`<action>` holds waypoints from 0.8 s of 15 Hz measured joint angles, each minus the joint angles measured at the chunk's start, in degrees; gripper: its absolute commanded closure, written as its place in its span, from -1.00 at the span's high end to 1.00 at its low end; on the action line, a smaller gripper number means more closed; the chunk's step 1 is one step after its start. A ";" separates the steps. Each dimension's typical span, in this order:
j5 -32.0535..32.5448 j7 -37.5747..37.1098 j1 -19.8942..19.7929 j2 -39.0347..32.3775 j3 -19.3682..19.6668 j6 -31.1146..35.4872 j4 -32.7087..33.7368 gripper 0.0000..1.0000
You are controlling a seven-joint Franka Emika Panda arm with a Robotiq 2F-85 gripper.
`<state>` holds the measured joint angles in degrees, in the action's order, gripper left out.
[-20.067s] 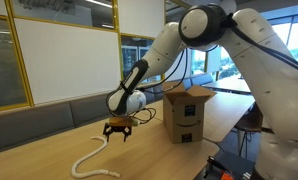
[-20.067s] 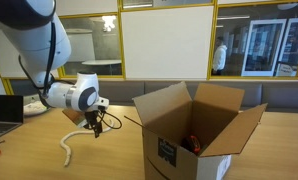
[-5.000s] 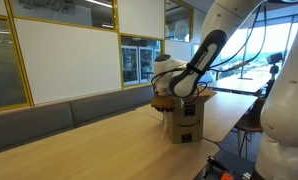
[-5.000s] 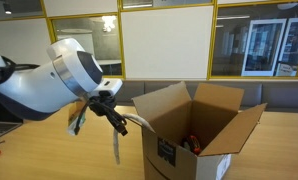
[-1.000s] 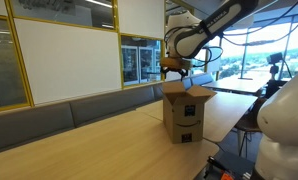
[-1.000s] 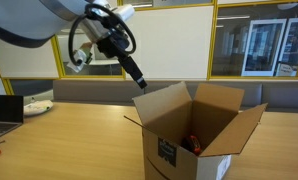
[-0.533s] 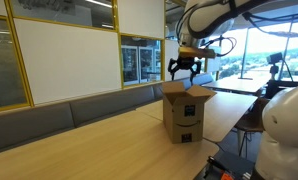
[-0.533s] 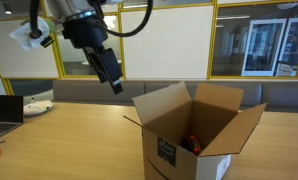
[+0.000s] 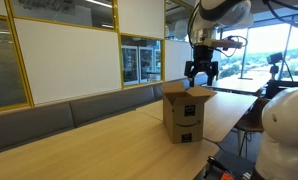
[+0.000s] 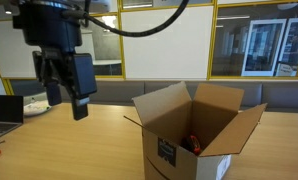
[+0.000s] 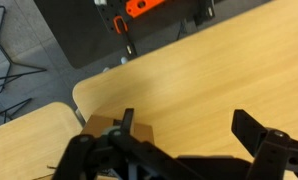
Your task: Move the box to the right, place the objects on the table inside the box
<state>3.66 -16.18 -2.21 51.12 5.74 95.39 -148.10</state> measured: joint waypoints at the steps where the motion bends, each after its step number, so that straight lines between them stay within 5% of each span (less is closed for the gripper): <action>1: 0.04 2.31 -0.11 0.35 -0.01 -3.10 0.02 1.00; 4: 0.90 5.48 -1.00 1.39 -0.26 -8.78 -0.03 1.00; 12: 1.29 6.31 -1.58 2.12 -0.48 -9.67 -0.11 1.00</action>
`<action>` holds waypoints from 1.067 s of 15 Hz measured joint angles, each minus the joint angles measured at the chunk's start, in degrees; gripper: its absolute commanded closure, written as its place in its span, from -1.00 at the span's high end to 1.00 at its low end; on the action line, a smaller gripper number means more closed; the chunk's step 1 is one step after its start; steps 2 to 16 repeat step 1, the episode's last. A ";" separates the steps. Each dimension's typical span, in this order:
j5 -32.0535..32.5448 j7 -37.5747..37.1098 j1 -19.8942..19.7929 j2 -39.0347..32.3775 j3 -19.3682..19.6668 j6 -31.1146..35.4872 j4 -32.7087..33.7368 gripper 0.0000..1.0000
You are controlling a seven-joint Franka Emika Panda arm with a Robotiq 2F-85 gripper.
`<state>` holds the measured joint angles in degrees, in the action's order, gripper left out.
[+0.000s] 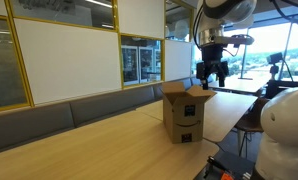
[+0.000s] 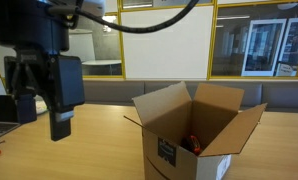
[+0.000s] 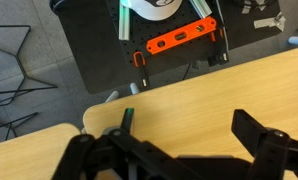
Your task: Move the box to the right, place the objects on the table inside the box
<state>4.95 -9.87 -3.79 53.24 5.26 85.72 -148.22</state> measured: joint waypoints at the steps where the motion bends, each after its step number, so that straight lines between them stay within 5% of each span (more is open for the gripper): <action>1: 0.01 0.01 0.00 0.00 0.00 0.00 0.00 1.00; 16: 0.01 0.01 0.00 0.00 0.00 0.00 0.00 1.00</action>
